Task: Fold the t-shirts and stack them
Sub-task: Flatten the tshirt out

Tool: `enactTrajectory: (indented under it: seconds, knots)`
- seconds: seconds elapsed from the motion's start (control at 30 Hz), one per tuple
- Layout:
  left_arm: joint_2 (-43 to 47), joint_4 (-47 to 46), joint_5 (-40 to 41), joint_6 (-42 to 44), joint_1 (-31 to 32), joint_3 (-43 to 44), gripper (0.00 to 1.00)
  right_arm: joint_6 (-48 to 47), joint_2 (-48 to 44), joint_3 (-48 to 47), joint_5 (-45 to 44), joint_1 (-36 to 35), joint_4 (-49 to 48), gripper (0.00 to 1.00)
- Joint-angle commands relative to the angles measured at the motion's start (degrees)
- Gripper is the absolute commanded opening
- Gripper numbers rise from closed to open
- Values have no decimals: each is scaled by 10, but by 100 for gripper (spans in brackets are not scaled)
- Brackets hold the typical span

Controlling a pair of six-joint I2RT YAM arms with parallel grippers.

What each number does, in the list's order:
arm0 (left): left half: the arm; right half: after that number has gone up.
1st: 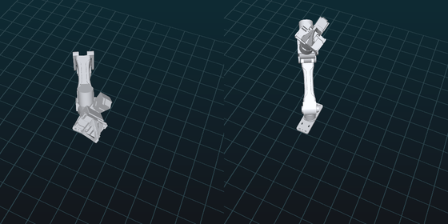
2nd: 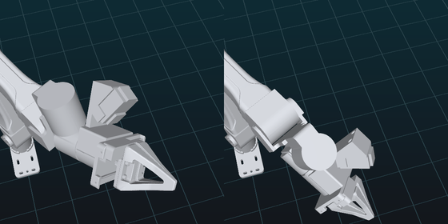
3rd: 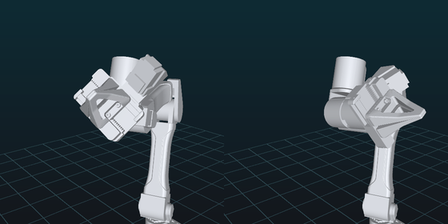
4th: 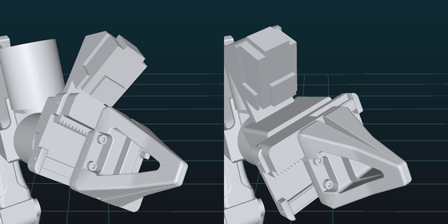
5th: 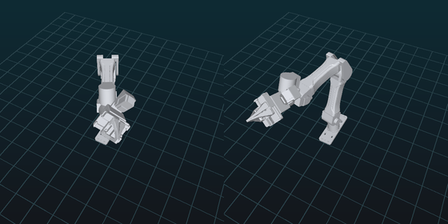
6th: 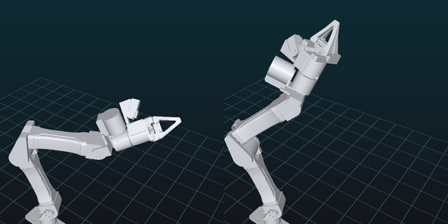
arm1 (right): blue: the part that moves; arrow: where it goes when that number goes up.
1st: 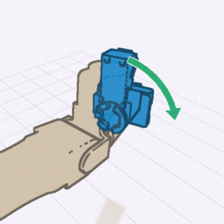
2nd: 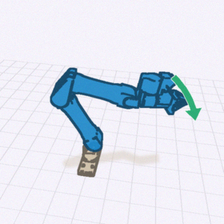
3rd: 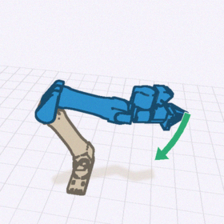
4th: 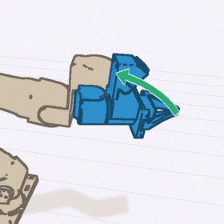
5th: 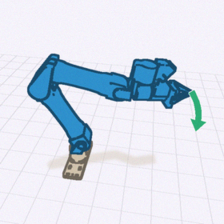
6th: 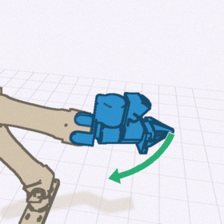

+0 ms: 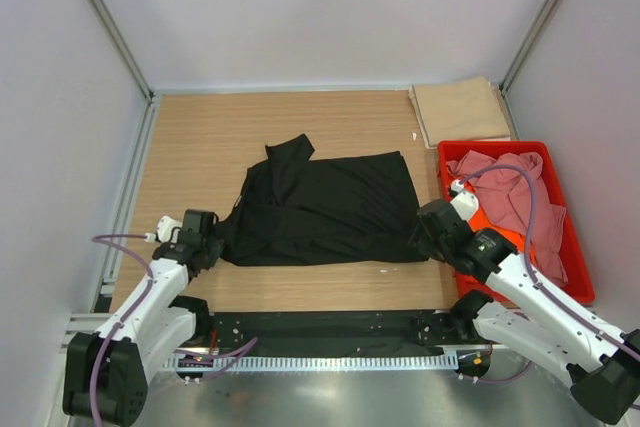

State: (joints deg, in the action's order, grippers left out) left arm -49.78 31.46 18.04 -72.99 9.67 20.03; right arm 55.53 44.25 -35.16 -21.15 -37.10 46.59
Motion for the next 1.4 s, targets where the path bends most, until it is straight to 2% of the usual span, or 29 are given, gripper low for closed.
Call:
enactTrajectory:
  seconds: [0.0,0.03,0.07,0.1,0.3,0.47,0.6,0.77,1.1,1.37]
  knots:
    - [-8,-6,15,15,-4,-10,13,35,-6,-40,-22,-1,32,50]
    - [-6,-1,16,17,-4,-4,9,46,-4,-40,-23,0,32,50]
    - [-4,10,17,22,-4,2,1,53,5,-40,-21,-1,34,52]
    - [-2,18,24,24,-4,8,0,62,13,-37,-21,-1,39,52]
    - [28,90,55,49,-4,79,0,182,96,-18,-23,-1,86,53]
    - [60,102,48,54,-4,89,0,204,112,-3,-18,9,20,49]
    - [63,102,45,59,-4,86,0,228,149,-71,-41,24,43,49]
    - [67,109,34,60,-4,104,0,277,256,-156,-58,41,126,48]
    - [82,110,24,75,-3,130,0,267,398,-219,-20,120,97,48]
    - [86,101,13,79,-4,131,0,269,450,-240,1,128,100,48]
